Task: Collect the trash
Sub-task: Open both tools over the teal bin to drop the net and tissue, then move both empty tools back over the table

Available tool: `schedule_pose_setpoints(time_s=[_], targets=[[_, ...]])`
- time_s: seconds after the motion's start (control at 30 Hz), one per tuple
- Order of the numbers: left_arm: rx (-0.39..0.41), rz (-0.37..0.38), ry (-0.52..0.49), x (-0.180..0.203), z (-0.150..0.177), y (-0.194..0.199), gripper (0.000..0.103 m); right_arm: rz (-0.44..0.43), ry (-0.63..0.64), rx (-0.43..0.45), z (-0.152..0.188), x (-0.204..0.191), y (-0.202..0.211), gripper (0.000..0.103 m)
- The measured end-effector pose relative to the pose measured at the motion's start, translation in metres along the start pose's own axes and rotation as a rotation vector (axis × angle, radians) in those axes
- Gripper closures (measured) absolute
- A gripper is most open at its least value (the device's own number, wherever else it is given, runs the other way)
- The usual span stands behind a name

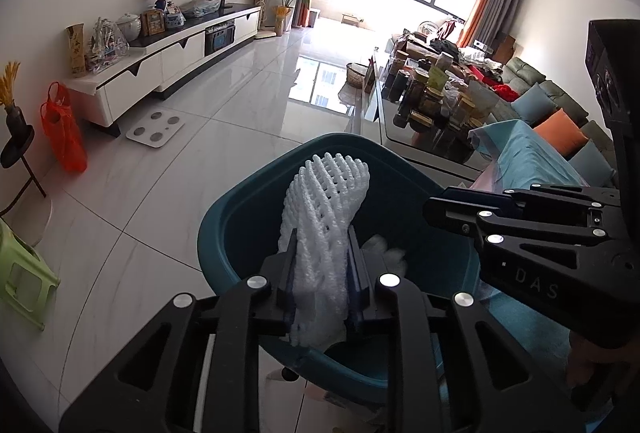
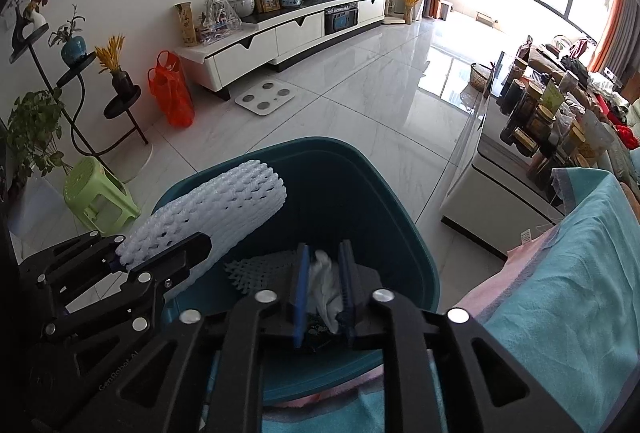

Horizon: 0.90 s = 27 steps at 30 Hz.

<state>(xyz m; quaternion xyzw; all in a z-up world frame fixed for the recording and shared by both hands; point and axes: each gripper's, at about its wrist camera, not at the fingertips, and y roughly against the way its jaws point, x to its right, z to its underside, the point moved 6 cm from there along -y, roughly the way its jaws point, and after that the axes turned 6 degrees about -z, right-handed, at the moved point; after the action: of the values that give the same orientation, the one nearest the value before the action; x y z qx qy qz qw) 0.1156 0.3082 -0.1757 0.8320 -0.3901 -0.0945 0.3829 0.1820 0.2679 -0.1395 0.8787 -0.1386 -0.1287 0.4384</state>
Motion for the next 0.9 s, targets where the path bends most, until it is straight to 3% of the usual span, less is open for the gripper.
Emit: schedule_pose_setpoints(time_s=[0.1,0.17,0.23,0.37,0.6,0.67,0.8,0.9], targets=[[0.008,0.000,0.003,0.000,0.002,0.003,0.058,-0.002,-0.004,0.009,-0.001,0.001,0.002,0.074],[0.017,-0.009,0.006,-0.001,0.001,0.004,0.054,0.003,-0.006,0.020,-0.002,0.002,0.005,0.074],[0.026,-0.022,0.007,-0.003,0.000,0.005,0.042,0.006,-0.013,0.026,-0.002,0.005,0.007,0.073],[0.052,-0.031,0.016,-0.006,-0.006,0.014,0.036,0.018,-0.022,0.047,-0.003,0.010,0.014,0.069],[0.127,-0.047,0.049,-0.011,-0.021,0.043,0.011,0.040,-0.041,0.097,0.000,0.021,0.034,0.062],[0.153,-0.050,0.060,-0.014,-0.025,0.054,0.005,0.044,-0.051,0.125,0.002,0.026,0.044,0.040],[0.185,-0.039,0.058,-0.011,-0.032,0.075,0.005,0.056,-0.082,0.173,0.008,0.036,0.063,0.033],[0.202,-0.026,0.051,-0.007,-0.034,0.089,0.005,0.065,-0.110,0.211,0.015,0.045,0.078,0.018]])
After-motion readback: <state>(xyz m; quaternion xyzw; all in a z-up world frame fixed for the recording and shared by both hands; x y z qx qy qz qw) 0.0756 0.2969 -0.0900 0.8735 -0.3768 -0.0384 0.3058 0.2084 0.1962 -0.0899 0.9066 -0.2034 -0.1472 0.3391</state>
